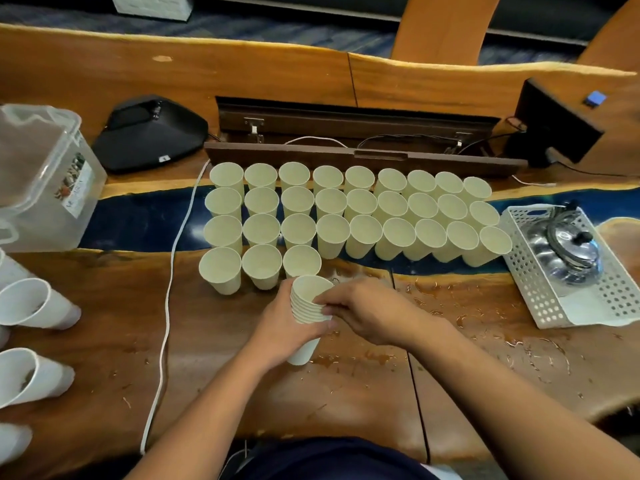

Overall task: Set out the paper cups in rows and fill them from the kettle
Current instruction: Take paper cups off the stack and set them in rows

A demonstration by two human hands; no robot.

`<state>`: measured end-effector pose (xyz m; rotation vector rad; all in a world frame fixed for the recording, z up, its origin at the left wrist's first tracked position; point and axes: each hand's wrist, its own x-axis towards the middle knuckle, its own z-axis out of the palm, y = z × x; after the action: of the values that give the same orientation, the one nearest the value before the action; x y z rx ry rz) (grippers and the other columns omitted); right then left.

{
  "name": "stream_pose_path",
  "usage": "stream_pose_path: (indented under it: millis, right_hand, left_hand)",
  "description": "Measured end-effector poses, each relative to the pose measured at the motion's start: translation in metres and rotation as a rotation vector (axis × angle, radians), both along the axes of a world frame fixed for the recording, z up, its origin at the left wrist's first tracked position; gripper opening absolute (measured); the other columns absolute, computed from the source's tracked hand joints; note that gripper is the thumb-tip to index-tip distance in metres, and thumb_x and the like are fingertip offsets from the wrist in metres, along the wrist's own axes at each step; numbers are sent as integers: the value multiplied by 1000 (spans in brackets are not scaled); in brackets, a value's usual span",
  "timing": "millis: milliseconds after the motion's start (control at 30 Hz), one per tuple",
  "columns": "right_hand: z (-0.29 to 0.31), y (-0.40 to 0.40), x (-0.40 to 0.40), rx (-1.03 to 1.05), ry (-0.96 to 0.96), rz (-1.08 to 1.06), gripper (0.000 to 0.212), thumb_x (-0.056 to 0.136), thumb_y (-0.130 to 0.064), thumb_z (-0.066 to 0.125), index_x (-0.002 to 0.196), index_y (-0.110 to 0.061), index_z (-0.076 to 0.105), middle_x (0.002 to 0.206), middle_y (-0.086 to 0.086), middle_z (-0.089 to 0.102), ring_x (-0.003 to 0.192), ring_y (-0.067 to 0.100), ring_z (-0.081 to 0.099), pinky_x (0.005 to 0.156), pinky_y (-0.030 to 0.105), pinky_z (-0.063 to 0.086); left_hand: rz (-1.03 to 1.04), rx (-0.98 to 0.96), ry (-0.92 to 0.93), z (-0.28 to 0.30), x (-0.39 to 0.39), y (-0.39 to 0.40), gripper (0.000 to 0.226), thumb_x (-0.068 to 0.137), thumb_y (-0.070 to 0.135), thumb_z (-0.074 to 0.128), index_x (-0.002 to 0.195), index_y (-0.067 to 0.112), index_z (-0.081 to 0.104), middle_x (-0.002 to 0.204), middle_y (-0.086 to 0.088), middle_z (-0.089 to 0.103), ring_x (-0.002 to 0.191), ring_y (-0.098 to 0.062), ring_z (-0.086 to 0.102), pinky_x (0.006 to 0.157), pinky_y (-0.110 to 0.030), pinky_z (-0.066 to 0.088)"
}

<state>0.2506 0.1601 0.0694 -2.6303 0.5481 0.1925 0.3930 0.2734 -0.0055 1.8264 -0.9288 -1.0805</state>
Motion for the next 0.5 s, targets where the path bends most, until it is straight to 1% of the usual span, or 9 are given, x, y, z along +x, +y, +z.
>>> stream_pose_path:
  millis: [67, 133, 200, 233, 333, 400, 433, 500]
  right_hand:
    - [3, -5, -5, 4, 11, -20, 31, 102, -28, 50, 129, -28, 64, 126, -4, 67, 114, 20, 59, 92, 38, 47]
    - [6, -10, -9, 2, -12, -32, 29, 100, -29, 52, 127, -28, 66, 123, -3, 69, 109, 21, 60, 88, 36, 48]
    - [8, -14, -13, 1, -39, -40, 27, 98, -27, 57, 123, -26, 69, 119, -3, 70, 104, 20, 62, 83, 30, 46]
    - [10, -15, -15, 0, -54, -45, 26, 97, -27, 60, 120, -26, 71, 116, -3, 72, 102, 20, 63, 81, 30, 46]
    - [18, -18, -19, 2, -108, -83, 22, 92, -29, 67, 113, -25, 75, 110, -4, 74, 94, 19, 66, 79, 33, 51]
    - [26, -20, -21, -5, -133, -116, 22, 89, -32, 71, 109, -25, 76, 107, -6, 75, 92, 16, 65, 80, 33, 51]
    - [28, -21, -22, -13, -153, -125, 22, 88, -33, 73, 108, -25, 77, 106, -7, 75, 92, 14, 65, 81, 31, 51]
    - [29, -22, -25, -15, -189, -134, 23, 88, -31, 72, 109, -23, 76, 107, -6, 75, 94, 13, 65, 81, 19, 46]
  left_hand:
    - [-16, -4, -14, 1, -3, -6, 92, 52, 54, 90, 129, 41, 42, 117, 20, 62, 107, -3, 60, 88, -33, 54]
    - [-27, -17, -31, 3, -5, -11, 94, 52, 57, 89, 131, 41, 40, 120, 19, 60, 109, -4, 59, 91, -37, 54]
    - [-45, -25, -59, 6, -8, -16, 95, 53, 58, 87, 132, 39, 39, 122, 19, 59, 111, -7, 59, 92, -37, 54]
    - [-58, -23, -70, 7, -9, -18, 94, 54, 59, 87, 132, 38, 39, 122, 17, 59, 111, -8, 59, 92, -37, 53]
    - [-101, -15, -74, 10, -12, -24, 93, 54, 61, 86, 131, 39, 39, 124, 18, 58, 113, -10, 59, 94, -37, 53]
    - [-113, -15, -73, 12, -13, -27, 94, 52, 63, 86, 131, 41, 40, 124, 20, 59, 113, -8, 59, 96, -37, 52]
    - [-116, -18, -75, 13, -14, -29, 94, 51, 63, 86, 130, 40, 40, 123, 20, 59, 113, -7, 59, 95, -37, 52]
    - [-119, -21, -79, 15, -14, -32, 91, 51, 61, 85, 128, 38, 42, 121, 19, 60, 111, -6, 59, 95, -39, 52]
